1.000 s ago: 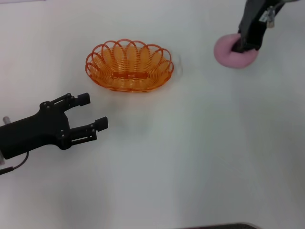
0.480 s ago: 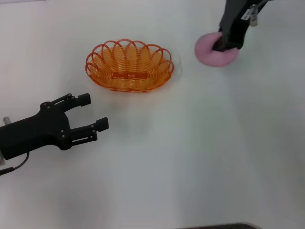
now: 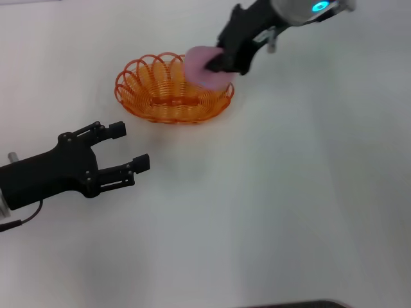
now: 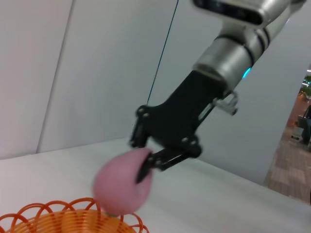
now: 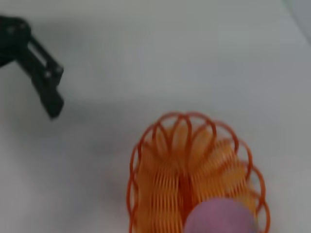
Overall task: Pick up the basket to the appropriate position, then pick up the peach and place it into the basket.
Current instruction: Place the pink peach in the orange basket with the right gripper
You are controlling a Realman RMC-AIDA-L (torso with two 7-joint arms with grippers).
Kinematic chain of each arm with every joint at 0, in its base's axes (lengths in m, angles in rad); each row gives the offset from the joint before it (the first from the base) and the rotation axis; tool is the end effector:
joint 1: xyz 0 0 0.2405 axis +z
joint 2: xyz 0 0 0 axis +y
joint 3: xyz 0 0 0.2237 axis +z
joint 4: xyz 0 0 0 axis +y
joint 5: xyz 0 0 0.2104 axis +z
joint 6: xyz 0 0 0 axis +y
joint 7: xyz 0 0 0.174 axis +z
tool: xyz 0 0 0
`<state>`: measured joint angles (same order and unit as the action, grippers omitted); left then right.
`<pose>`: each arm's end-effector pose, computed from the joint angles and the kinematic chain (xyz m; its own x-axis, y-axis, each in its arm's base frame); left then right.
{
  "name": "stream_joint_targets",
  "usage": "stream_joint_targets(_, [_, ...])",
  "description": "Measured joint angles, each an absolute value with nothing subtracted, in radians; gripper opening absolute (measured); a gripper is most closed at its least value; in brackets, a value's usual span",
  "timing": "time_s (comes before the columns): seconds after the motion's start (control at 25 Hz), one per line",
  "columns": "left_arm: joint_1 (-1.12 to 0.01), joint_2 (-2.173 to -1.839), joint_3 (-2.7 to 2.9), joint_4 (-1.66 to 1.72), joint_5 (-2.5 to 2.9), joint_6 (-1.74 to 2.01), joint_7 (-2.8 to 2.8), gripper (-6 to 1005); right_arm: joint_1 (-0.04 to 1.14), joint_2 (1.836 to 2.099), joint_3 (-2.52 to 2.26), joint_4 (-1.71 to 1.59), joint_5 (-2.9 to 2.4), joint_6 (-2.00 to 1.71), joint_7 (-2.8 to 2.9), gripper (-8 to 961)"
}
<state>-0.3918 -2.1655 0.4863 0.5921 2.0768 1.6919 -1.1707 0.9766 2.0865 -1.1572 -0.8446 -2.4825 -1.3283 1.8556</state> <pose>-0.2499 0.2661 -0.0310 0.7027 0.3358 0.6273 0.5014 -0.8592 -0.1018 0.1138 0.4061 -0.0491 0.9734 -0.1042 0.2043 -0.0548 -0.9707 -0.2339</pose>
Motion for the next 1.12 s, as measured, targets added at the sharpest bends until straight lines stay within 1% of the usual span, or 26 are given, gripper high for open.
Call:
stream_joint_targets(0.32, [-0.404, -2.167, 0.483, 0.583, 2.072, 1.686, -1.169, 874, 0.986, 2.098, -1.166, -0.527, -2.15, -1.009, 1.511, 95])
stream_joint_targets(0.48, [-0.409, -2.166, 0.481, 0.577, 2.066, 1.682, -1.166, 874, 0.979, 2.1, -1.174, -0.422, -1.998, -0.94, 1.35, 95])
stream_joint_targets(0.72, [-0.415, -2.165, 0.48, 0.577, 2.064, 1.681, -1.169, 875, 0.977, 2.101, -1.18, -0.391, -1.955, -0.928, 1.305, 101])
stream_joint_targets(1.04, [-0.418, -2.164, 0.48, 0.577, 2.062, 1.678, -1.169, 875, 0.985, 2.1, -1.204, -0.394, -1.957, -0.927, 1.313, 156])
stream_joint_targets(1.12, [-0.418, -2.164, 0.48, 0.577, 2.061, 1.678, -1.169, 875, 0.986, 2.1, -1.204, -0.394, -1.954, -0.925, 1.316, 199])
